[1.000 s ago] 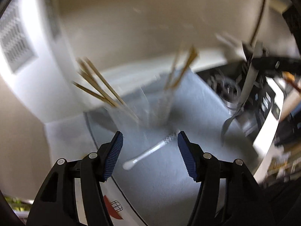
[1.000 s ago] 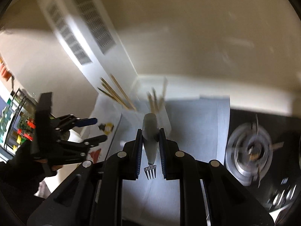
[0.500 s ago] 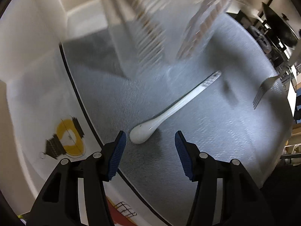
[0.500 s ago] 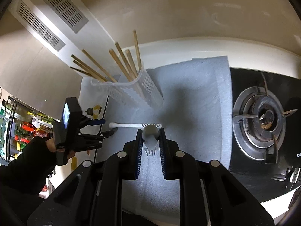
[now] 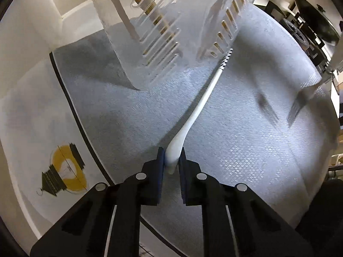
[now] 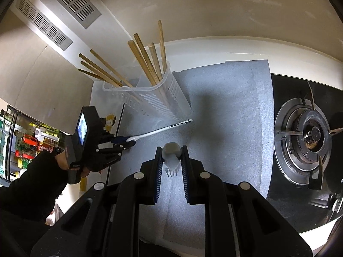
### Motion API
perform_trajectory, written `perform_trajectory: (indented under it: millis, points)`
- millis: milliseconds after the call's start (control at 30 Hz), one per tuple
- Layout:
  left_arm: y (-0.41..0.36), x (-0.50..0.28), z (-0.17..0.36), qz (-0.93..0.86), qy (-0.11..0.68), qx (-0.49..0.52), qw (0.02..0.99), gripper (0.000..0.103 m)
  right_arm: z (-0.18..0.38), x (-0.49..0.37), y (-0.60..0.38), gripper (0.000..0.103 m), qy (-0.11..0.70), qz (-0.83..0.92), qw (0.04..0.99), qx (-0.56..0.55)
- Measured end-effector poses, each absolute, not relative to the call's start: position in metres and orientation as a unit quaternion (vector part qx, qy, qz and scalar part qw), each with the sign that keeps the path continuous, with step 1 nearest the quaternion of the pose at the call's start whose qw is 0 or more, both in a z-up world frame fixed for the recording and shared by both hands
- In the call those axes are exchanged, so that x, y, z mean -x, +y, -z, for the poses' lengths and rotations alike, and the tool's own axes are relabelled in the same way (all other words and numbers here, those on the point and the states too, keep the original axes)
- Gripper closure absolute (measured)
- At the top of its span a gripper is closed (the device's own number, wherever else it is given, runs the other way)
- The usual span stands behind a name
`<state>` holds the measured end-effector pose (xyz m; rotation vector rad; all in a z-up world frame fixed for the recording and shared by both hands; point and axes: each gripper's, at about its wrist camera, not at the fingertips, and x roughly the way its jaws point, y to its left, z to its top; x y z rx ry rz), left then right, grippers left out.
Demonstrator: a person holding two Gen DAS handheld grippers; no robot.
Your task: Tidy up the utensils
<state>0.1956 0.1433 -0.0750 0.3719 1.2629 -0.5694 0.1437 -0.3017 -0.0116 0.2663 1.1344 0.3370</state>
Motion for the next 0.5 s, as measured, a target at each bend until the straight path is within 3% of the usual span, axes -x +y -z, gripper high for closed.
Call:
perform_trajectory:
  millis: [500]
  points:
    - [0.154,-0.163,-0.034,0.273,0.479,-0.103,0.828,0.092,0.007,-0.139,-0.292,0.085,0.526,-0.172,0.825,-0.116]
